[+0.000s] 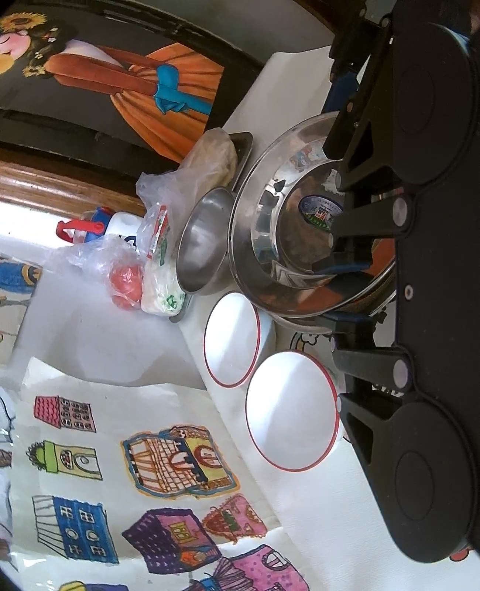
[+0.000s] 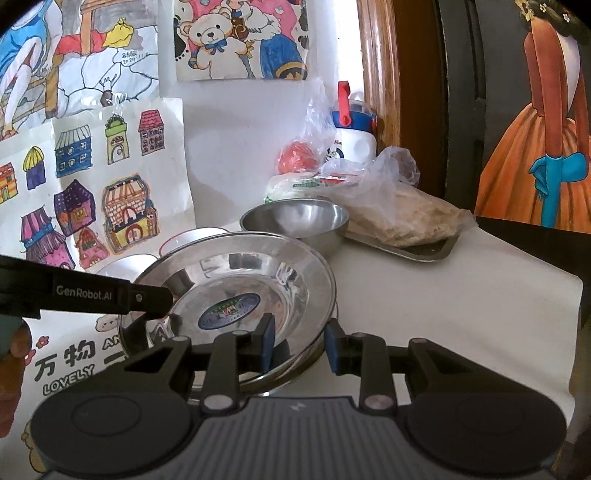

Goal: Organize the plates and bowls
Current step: 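Lower the plates onto the steel plate stack and open both grippers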

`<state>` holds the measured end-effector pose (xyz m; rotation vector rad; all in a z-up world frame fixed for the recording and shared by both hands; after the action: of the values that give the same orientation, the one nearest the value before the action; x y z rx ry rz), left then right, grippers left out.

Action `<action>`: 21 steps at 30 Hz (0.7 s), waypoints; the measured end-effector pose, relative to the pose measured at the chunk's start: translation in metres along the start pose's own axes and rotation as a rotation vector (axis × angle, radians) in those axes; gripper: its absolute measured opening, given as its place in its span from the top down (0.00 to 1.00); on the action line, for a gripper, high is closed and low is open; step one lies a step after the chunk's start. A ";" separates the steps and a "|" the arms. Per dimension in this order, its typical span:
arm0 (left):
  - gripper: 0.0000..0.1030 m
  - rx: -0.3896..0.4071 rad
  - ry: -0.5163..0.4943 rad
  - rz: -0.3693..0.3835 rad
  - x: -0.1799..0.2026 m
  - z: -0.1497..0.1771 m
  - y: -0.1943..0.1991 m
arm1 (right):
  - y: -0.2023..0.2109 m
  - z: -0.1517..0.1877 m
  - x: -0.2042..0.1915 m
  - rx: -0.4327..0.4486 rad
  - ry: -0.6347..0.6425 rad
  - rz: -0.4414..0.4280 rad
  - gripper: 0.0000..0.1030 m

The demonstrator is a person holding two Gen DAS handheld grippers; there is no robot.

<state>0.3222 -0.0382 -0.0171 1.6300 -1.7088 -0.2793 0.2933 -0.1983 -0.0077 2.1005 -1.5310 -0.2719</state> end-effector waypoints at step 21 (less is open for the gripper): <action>0.77 -0.025 -0.041 -0.022 0.008 0.006 -0.009 | -0.011 0.005 -0.002 -0.046 0.028 0.034 0.63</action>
<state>0.3259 -0.0488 -0.0244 1.6360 -1.7124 -0.3462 0.2993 -0.1954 -0.0179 2.0328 -1.5284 -0.2615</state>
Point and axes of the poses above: each gripper's, at about its wrist camera, not at the fingertips, and y roughly against the way its jaws point, x to its right, z to its underside, the point moved 4 cm from there along -y, roughly the way its jaws point, and after that the axes turned 14 degrees about y, right-handed, at the moved point
